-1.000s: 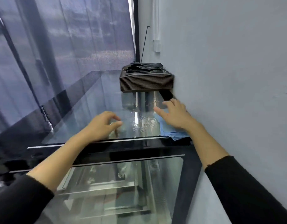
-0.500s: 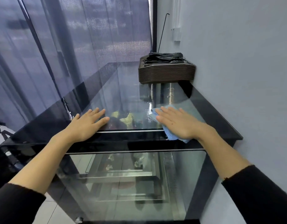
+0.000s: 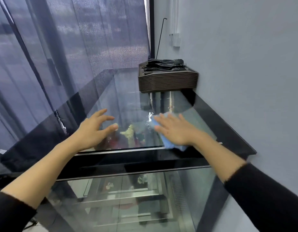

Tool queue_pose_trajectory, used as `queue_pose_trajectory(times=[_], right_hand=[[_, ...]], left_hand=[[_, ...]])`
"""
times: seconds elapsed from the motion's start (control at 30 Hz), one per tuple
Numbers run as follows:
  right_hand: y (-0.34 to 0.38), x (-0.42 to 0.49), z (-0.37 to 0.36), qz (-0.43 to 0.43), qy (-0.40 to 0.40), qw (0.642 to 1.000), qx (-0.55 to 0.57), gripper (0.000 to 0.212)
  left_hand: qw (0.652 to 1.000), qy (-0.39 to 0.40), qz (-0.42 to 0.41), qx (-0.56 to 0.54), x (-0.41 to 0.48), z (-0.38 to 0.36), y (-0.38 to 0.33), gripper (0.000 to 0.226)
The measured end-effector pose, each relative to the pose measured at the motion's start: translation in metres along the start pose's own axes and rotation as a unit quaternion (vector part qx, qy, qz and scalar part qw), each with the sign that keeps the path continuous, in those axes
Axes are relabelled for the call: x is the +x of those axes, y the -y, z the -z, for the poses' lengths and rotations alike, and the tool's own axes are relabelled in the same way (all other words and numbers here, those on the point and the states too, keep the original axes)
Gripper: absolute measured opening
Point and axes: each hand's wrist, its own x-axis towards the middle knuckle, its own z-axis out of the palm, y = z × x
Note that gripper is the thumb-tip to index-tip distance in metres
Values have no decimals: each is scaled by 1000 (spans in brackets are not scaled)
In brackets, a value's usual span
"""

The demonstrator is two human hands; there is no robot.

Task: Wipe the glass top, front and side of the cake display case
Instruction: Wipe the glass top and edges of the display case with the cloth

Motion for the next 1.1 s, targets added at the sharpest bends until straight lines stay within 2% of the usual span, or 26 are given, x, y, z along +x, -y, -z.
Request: queue_pose_trajectory(times=[0.07,0.1,0.2,0.27,0.37,0.43,0.5,0.6,0.77,0.83,0.9,0.97,1.03,1.1], right_hand=[[-2,-32,-1,18,-13,998,57,56],[-15,-39,3,-4,-20,997,74,54],[-75,-26,21,-170,-69,982,44,56],[-97,7,25,-240,-112,964,-2,55],[-92,60,23,-248,-116,962,-5,62],[-77,71,22,-223,-106,969,4,67],[-59,50,19,-176,-79,981,18,67],[-63,18,5,-131,-74,989,-5,66],[-117,80,23,-263,-83,961,-1,67],[-109,114,24,-271,-94,958,-2,68],[-83,142,20,-217,-86,972,14,67],[-39,143,11,-81,-50,995,-4,66],[-3,114,6,72,-33,997,-1,65],[-6,87,11,135,-27,990,40,67]], left_hand=[[1000,-8,-12,2,30,4,-1,50],[1000,-7,-8,6,45,6,1,49],[1000,-1,27,12,81,12,15,50],[998,-25,50,2,96,10,25,52],[996,0,88,-24,103,-8,25,65],[993,53,103,37,103,-26,22,70],[988,69,95,96,105,-37,22,71],[989,63,94,99,105,-39,26,73],[987,58,88,118,106,-39,27,76],[988,57,87,112,107,-40,28,76],[990,50,84,105,108,-41,30,76],[990,47,86,99,107,-41,30,76],[990,46,87,99,105,-41,30,77],[990,49,86,103,104,-40,31,76]])
